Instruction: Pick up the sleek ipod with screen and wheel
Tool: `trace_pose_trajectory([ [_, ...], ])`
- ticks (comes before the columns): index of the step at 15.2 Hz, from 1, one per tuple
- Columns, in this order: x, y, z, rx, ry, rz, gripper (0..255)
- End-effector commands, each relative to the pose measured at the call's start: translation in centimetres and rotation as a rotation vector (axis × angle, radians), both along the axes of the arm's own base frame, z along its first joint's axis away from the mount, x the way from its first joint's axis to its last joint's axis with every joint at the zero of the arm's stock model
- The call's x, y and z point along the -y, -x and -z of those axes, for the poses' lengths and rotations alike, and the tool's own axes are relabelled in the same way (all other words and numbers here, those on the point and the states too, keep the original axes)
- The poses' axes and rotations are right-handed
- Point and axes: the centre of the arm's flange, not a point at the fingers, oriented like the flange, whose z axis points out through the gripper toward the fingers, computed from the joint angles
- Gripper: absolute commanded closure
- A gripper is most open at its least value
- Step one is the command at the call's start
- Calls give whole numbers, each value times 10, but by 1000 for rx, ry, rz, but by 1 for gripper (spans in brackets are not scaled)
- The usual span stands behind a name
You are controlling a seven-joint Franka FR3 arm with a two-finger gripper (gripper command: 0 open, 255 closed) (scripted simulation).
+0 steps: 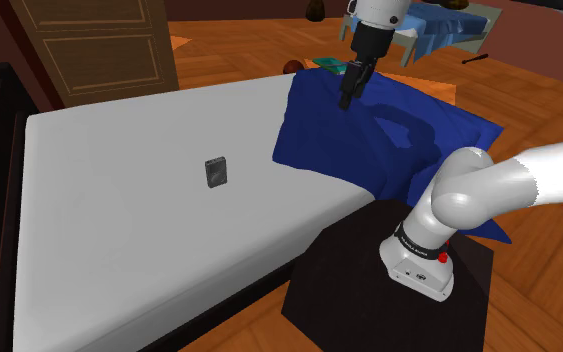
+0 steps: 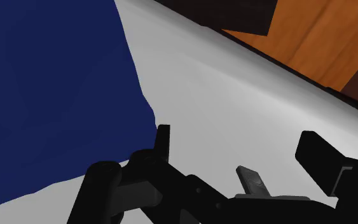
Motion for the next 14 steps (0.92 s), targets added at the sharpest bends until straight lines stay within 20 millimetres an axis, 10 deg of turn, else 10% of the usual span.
trace_pose_trajectory([
  [1,0,0,0,0,0,0,0],
  [14,-86,-121,91,-8,24,-50,0],
])
